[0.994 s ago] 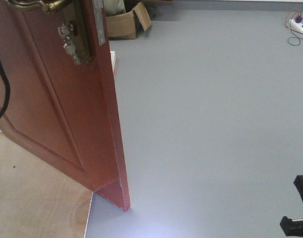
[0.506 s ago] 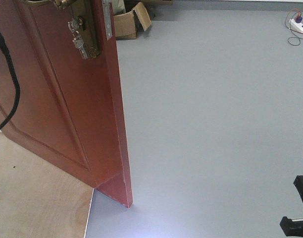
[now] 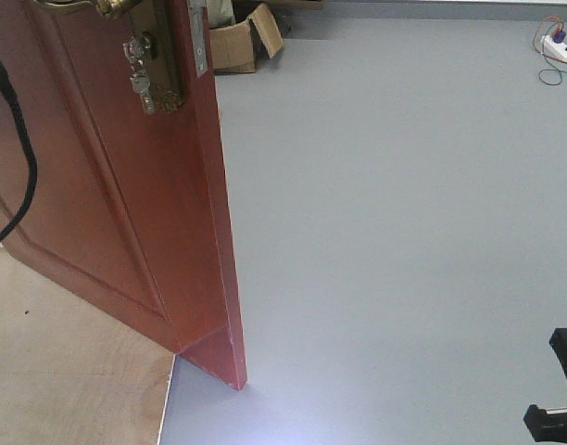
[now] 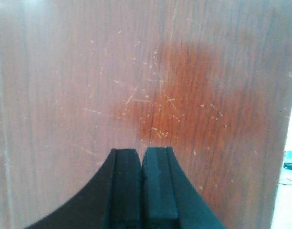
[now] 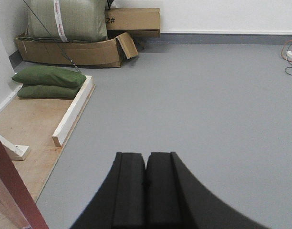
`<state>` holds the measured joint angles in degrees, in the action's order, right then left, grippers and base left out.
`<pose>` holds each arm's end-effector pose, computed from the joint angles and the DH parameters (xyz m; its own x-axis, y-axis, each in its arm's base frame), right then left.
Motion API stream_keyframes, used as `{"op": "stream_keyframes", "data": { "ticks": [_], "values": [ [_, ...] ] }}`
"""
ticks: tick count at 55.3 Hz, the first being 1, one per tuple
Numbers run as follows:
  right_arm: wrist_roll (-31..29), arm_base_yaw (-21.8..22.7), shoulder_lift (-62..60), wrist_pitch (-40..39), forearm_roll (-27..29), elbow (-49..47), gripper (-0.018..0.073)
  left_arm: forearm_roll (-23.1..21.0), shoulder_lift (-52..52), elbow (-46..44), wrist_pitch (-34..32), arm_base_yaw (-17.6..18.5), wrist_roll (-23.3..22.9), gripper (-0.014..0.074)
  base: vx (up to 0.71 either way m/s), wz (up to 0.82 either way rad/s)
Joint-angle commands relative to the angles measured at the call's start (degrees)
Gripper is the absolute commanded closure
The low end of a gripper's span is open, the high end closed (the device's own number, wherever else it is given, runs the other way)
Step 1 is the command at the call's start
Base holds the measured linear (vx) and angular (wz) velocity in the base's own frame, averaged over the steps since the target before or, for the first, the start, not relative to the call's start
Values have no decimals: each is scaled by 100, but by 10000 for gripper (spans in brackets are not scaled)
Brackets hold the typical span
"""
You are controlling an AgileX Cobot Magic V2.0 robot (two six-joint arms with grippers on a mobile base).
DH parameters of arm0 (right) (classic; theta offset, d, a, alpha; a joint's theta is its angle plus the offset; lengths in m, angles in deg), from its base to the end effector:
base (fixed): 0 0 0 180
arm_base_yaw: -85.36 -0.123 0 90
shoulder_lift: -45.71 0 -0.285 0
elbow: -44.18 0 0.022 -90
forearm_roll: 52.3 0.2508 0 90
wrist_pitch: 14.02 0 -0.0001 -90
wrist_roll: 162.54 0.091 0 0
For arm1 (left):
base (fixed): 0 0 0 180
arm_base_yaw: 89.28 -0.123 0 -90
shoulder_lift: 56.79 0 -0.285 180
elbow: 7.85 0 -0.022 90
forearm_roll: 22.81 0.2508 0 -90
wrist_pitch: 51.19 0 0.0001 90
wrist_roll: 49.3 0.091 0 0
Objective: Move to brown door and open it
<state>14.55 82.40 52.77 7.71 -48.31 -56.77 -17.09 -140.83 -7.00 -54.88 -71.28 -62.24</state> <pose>0.0523 0.0051 0.1691 -0.3062 -0.0019 -0.9520 -0.0719 0.9972 0.0211 0.2929 -0.0958 0.4645 0.1044 -0.1663 -0.9805 0.3308 0.9356 -0.1234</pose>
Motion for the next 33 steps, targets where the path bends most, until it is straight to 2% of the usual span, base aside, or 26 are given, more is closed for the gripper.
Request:
{"op": "stream_keyframes", "data": {
  "ticks": [1, 33],
  "values": [
    [-37, -13, -32, -451, -19, 25, 559, -34, 165, -171, -423, 21, 7, 460, 0, 0],
    [-37, -13, -32, -451, -19, 25, 559, -34, 165, -171, -423, 21, 7, 460, 0, 0]
  ]
}}
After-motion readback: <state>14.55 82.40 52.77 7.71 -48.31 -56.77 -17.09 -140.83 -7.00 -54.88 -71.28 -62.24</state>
